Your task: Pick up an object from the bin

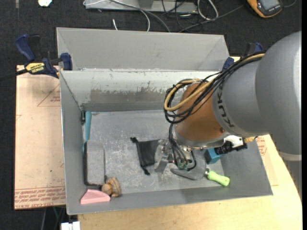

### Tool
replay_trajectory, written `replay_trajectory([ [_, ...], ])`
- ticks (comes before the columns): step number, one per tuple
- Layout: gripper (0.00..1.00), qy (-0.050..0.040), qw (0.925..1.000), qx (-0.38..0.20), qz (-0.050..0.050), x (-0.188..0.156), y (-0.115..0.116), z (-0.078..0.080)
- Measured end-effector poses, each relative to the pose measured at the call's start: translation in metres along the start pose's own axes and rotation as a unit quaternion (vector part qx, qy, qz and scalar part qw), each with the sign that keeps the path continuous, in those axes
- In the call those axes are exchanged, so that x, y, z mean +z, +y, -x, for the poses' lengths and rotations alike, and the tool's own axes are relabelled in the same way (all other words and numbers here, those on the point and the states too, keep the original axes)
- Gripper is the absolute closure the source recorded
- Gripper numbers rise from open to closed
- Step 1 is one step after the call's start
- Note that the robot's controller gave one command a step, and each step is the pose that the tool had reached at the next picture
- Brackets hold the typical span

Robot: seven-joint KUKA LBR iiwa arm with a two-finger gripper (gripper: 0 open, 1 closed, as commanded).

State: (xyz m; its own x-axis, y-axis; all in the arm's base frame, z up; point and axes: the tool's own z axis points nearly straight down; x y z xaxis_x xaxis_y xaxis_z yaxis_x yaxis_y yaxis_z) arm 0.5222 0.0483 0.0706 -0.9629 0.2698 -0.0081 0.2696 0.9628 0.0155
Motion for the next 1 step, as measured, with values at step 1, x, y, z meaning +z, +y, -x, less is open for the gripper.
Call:
replay_trajectory([
  [1,1.00,0.0007,0.9999,-0.014,0.000,-0.0451,0.0008,0.0009],
])
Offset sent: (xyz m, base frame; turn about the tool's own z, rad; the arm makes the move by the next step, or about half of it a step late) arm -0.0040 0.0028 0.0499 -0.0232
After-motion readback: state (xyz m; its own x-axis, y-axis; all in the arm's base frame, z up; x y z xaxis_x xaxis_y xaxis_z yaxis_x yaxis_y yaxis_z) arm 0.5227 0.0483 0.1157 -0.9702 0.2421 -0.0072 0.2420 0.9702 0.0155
